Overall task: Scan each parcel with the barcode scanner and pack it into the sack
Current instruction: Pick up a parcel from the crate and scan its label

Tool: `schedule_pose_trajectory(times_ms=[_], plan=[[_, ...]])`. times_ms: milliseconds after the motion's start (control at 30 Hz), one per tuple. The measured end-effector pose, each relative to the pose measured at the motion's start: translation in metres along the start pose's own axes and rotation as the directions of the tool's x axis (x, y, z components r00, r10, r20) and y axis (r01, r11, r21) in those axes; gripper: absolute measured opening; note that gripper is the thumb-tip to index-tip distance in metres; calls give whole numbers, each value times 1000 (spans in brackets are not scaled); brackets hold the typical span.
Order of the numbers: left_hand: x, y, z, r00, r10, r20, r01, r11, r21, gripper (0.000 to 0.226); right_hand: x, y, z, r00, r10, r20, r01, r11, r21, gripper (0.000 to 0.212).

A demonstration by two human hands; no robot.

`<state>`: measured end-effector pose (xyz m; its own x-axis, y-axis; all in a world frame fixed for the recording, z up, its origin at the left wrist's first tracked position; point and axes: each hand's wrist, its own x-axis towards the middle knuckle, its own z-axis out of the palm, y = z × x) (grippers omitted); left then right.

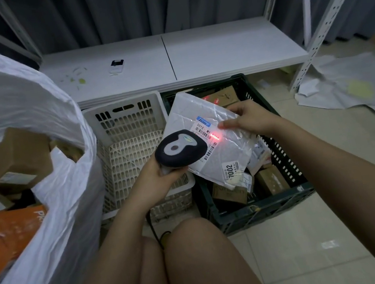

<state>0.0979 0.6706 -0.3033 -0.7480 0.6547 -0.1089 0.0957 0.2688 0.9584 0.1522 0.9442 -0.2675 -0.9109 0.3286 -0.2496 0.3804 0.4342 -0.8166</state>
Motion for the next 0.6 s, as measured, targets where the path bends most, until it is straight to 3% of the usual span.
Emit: schedule_pose_trajectory(times_ms=[600], plan=[[2, 1, 5, 999, 8, -40, -9, 1000, -13, 56, -7, -2, -4, 1000, 7, 3, -7, 1000, 2, 27]])
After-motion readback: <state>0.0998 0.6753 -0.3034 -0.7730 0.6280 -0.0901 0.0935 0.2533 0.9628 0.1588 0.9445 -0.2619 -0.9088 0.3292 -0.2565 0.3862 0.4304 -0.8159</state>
